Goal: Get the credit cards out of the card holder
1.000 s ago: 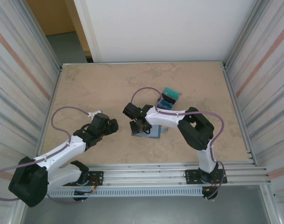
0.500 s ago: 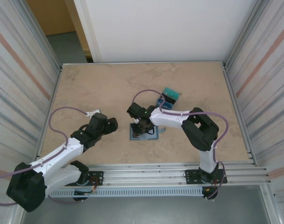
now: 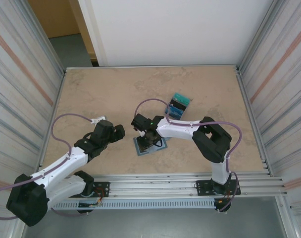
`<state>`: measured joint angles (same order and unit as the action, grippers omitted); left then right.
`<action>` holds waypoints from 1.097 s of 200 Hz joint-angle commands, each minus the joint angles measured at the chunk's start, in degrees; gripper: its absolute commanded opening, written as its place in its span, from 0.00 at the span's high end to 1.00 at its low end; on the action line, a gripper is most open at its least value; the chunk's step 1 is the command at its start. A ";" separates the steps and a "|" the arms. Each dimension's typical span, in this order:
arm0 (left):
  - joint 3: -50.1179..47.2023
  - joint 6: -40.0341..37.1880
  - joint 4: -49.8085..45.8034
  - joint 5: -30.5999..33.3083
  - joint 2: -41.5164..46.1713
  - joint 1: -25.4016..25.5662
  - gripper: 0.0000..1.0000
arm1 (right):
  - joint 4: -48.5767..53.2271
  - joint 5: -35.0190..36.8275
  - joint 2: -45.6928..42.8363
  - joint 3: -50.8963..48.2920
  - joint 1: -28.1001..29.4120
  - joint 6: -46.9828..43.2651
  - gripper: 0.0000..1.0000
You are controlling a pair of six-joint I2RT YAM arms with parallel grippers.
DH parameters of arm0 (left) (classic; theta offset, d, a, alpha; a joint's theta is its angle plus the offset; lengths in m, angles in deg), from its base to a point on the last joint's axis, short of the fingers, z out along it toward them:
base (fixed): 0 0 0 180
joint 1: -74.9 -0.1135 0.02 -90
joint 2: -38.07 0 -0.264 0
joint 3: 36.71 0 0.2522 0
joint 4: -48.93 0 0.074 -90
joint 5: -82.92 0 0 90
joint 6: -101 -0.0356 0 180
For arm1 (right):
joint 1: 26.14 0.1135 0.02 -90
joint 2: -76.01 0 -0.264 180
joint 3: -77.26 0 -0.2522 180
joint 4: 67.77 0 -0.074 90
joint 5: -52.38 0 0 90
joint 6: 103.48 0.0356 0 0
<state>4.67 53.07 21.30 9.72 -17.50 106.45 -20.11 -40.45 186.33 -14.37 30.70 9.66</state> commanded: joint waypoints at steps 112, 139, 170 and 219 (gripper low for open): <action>3.00 -3.62 -2.39 5.00 -1.98 4.40 0.01 | 3.29 9.09 -10.54 -5.31 -6.36 3.93 0.64; 4.49 -4.34 -2.39 5.53 -4.44 6.72 0.01 | 3.29 9.61 -12.38 -7.29 -7.67 4.67 0.64; 6.58 -4.97 -2.35 6.87 -8.54 10.43 0.01 | 3.12 10.02 -14.20 -9.74 -9.39 5.44 0.65; 8.87 -4.75 -1.04 6.85 -14.46 13.89 0.01 | 2.60 10.06 -17.43 -13.23 -12.37 5.93 0.69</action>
<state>11.29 49.18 20.08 14.68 -29.98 119.22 -17.91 -31.53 172.11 -26.26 19.64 14.03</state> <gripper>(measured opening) 0.987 0.323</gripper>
